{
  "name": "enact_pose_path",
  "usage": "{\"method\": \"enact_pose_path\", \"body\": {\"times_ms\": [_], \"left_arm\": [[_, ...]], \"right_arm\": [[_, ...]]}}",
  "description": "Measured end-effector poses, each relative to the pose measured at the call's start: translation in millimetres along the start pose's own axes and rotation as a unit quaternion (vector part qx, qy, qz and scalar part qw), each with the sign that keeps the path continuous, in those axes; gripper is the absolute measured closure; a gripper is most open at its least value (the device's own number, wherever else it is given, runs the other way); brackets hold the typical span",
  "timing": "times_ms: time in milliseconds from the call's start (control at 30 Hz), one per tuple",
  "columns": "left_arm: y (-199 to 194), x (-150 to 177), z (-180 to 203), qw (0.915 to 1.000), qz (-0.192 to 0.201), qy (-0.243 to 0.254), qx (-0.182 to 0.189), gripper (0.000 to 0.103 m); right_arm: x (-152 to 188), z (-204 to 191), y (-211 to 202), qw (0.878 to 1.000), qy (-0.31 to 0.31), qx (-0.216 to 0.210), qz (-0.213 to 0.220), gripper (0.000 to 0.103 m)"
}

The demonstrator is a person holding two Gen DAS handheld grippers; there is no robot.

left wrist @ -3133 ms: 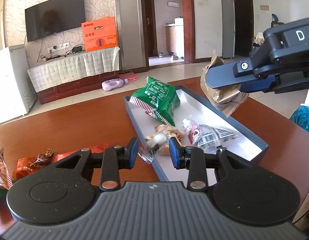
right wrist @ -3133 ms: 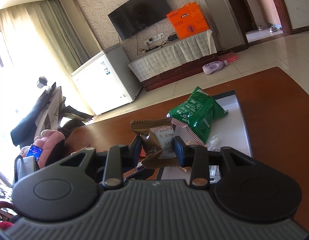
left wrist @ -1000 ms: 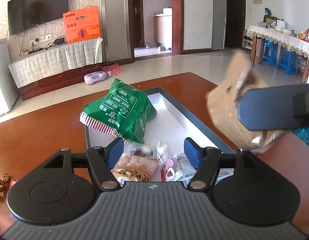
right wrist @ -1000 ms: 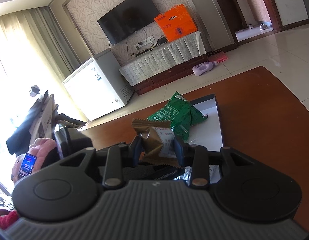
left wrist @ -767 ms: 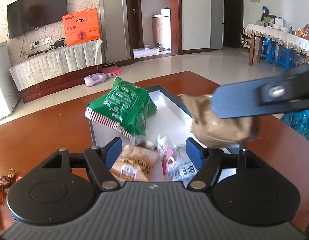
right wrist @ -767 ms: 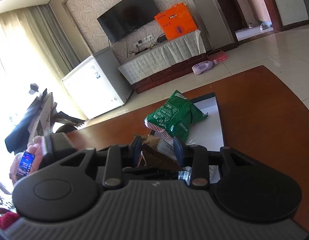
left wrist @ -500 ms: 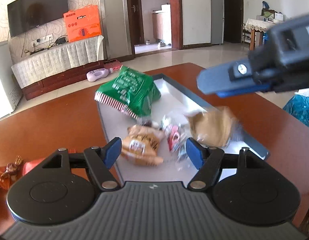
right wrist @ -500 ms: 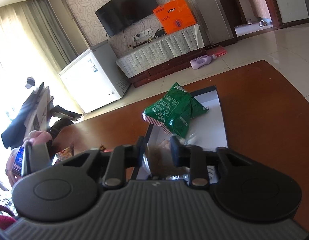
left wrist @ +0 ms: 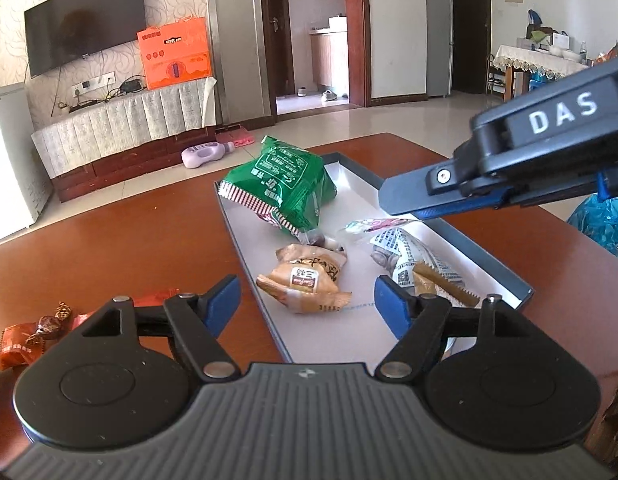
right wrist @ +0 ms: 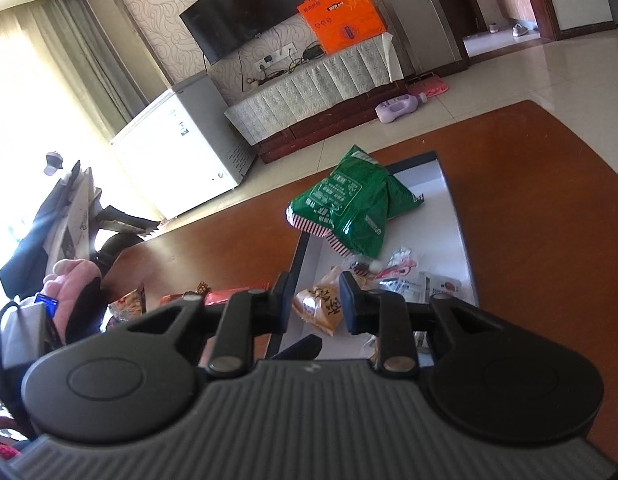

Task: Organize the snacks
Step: 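Move both grippers back toward the remaining snacks on the table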

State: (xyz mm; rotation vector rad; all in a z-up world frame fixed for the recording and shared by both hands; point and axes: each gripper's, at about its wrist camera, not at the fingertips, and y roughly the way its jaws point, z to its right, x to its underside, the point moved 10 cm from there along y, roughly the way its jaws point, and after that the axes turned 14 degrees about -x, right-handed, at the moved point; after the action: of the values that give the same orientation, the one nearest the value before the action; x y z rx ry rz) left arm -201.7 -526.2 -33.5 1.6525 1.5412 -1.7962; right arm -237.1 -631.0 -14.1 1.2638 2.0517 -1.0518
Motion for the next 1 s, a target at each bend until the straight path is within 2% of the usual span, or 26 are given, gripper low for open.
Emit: {"method": "enact_pose_path", "body": {"times_ms": [367, 667, 800, 1000], "left_arm": [[-18.6, 5.4, -36.8, 0.9996, -0.002, -0.013, -0.027, 0.021], [-21.8, 28.0, -97.3, 0.9971, -0.016, -0.033, -0.066, 0.021], [-20.1, 42.4, -129.8, 0.9945, -0.028, -0.047, -0.089, 0.021], [-18.7, 60.0, -172.9, 0.9895, -0.044, -0.071, -0.117, 0.021]], "right_arm": [[9.3, -26.9, 25.5, 0.999, -0.005, -0.031, -0.022, 0.073], [23.9, -80.8, 69.8, 0.988, -0.114, -0.074, -0.077, 0.073], [29.2, -90.4, 86.8, 0.984, -0.136, -0.071, -0.091, 0.073], [35.0, -102.9, 111.9, 0.976, -0.186, -0.042, -0.106, 0.071]]}}
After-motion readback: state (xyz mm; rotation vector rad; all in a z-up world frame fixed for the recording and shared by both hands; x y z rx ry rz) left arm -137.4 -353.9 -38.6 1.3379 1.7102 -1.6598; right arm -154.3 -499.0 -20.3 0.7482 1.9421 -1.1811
